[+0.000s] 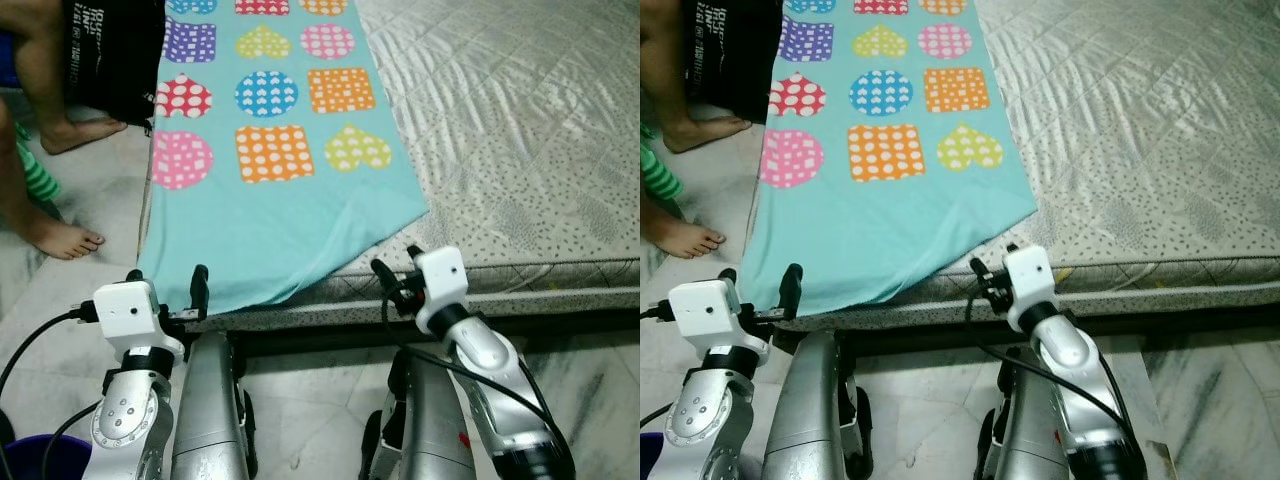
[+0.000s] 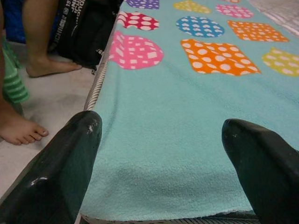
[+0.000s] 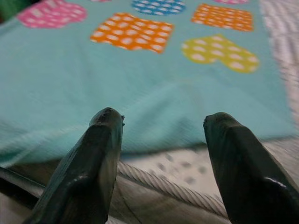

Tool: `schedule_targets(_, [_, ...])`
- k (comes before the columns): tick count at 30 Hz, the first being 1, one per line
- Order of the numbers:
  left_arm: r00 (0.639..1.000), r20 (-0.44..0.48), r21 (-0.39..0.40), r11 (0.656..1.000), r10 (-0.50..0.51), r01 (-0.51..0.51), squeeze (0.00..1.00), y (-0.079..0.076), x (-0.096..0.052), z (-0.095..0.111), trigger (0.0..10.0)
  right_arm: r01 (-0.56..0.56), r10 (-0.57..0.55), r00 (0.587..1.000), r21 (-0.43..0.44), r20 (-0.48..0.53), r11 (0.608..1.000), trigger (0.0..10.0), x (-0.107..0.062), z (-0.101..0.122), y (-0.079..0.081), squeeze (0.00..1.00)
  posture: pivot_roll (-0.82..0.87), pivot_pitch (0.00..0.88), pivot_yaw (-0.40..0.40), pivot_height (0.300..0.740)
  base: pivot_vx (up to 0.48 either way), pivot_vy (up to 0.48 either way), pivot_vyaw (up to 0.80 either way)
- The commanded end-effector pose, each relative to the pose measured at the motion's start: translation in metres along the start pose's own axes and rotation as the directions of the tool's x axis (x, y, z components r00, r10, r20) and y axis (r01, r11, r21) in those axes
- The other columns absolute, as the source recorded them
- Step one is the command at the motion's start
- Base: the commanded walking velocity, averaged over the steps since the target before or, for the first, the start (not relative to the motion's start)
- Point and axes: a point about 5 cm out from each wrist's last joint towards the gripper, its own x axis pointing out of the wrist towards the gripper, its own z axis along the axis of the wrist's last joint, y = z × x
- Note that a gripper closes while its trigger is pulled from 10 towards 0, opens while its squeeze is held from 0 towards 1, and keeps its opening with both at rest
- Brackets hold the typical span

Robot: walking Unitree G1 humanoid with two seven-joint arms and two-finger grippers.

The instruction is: Clean up the room

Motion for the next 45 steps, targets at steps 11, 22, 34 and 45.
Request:
schedule_targets(11, [1.0, 0.01, 0.011, 1.0, 0.013, -0.013, 0.0, 0.004, 0.0, 0.009, 10.0, -0.034, 0.034, 0.999, 0.019, 0.03, 0.999, 10.0, 0.036, 0.006, 0.019, 0.0, 0.17, 0.313, -0.024, 0.528, 0.0, 0.0, 0.4])
schedule_targets(22, [1.0, 0.021, 0.024, 1.0, 0.017, -0.018, 0.0, 0.004, -0.002, 0.017, 10.0, 0.092, -0.096, 0.994, 0.069, 0.056, 0.993, 10.0, 0.058, 0.016, 0.016, 0.0, 0.22, 0.325, -0.015, 0.528, 0.0, 0.0, 0.0])
schedule_targets(34, [1.0, 0.023, 0.057, 0.998, -0.019, 0.018, 0.0, 0.003, -0.014, 0.028, 10.0, 0.202, -0.2, 0.979, 0.036, -0.031, 0.979, 10.0, 0.085, 0.023, 0.014, 0.0, 0.29, 0.362, -0.016, 0.528, 0.0, 0.0, 0.0])
schedule_targets(45, [0.999, 0.001, 0.052, 0.998, -0.046, 0.046, 0.0, -0.004, -0.015, 0.03, 10.0, 0.329, -0.338, 0.921, -0.08, -0.191, 0.941, 10.0, 0.089, 0.014, -0.001, 0.0, 0.3, 0.364, -0.002, 0.528, 0.0, 0.0, 0.0])
